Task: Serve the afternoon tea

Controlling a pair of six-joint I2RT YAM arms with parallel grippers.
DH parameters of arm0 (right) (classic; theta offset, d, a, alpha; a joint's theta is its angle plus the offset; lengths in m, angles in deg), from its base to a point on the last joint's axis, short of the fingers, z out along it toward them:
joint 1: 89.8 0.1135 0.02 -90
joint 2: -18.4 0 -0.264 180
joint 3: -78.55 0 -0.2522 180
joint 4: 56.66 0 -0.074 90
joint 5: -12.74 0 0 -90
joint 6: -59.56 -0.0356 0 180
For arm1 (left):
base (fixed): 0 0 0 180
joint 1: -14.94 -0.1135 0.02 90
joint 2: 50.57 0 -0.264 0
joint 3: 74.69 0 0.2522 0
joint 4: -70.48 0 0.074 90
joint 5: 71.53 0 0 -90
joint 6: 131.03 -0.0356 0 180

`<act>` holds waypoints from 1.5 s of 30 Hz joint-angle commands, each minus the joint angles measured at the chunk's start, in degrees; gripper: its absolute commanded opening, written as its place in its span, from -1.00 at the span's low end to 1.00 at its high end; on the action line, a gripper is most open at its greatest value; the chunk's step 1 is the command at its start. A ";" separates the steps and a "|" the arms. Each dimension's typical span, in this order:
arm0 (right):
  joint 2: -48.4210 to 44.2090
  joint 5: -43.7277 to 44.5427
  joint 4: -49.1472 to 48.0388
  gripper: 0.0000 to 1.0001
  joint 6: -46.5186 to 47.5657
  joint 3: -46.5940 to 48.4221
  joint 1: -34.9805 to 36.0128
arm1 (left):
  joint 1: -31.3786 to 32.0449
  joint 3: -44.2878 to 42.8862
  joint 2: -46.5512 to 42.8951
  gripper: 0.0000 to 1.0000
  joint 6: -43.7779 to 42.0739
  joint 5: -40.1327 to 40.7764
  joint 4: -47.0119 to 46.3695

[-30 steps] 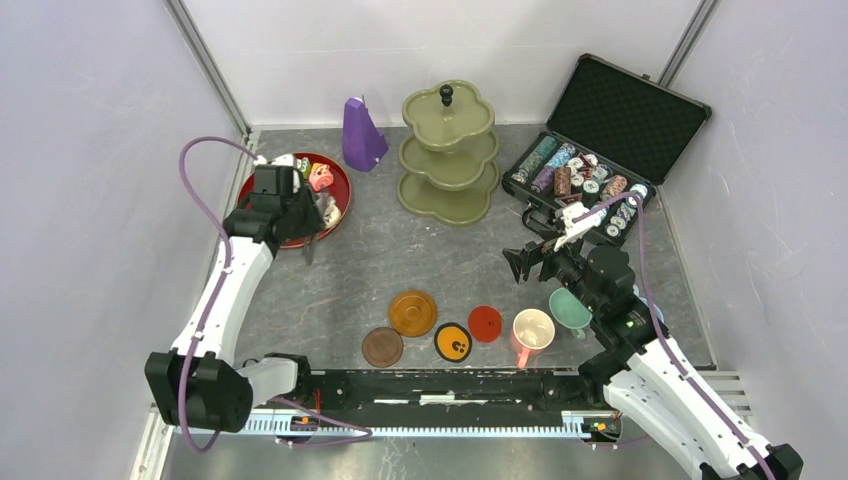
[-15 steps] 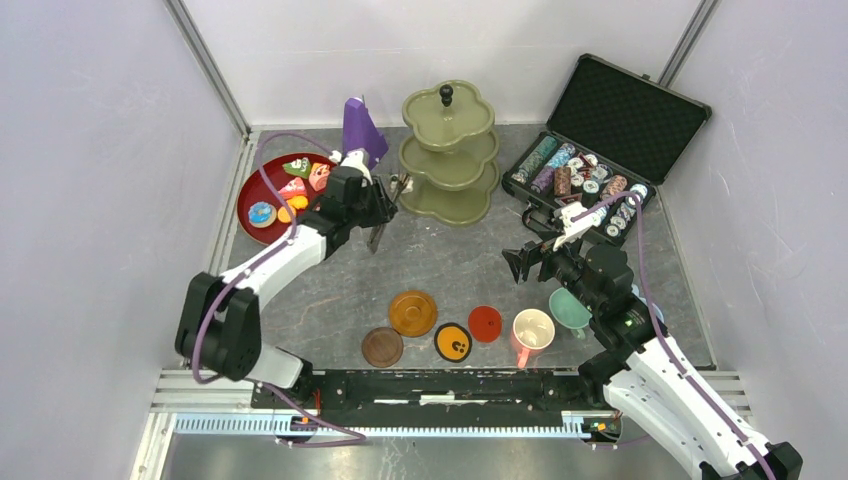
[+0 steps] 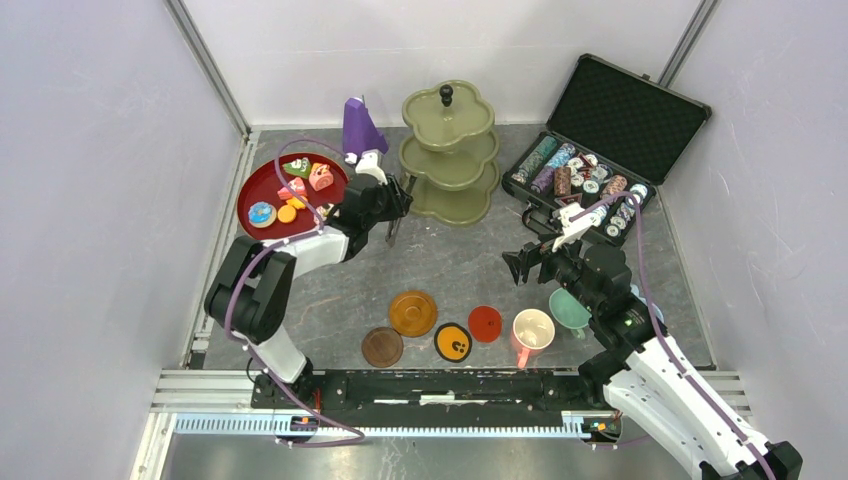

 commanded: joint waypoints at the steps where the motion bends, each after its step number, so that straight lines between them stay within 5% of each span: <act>1: 0.37 -0.09 -0.13 0.96 -0.75 1.46 -0.15 | 0.49 -0.34 3.74 -0.10 -3.21 1.81 -12.47; 20: 0.71 0.68 0.98 0.97 -0.13 1.94 -0.19 | 2.12 -13.17 19.02 -0.09 -4.80 2.03 -14.99; 37: 1.44 0.77 -0.08 0.96 0.20 2.03 -0.17 | 2.78 -19.03 20.27 0.32 -5.91 4.66 -4.70; 45: 1.67 0.25 -0.25 0.96 0.11 2.12 -0.19 | 2.80 -17.53 17.18 0.34 -7.12 5.58 -2.98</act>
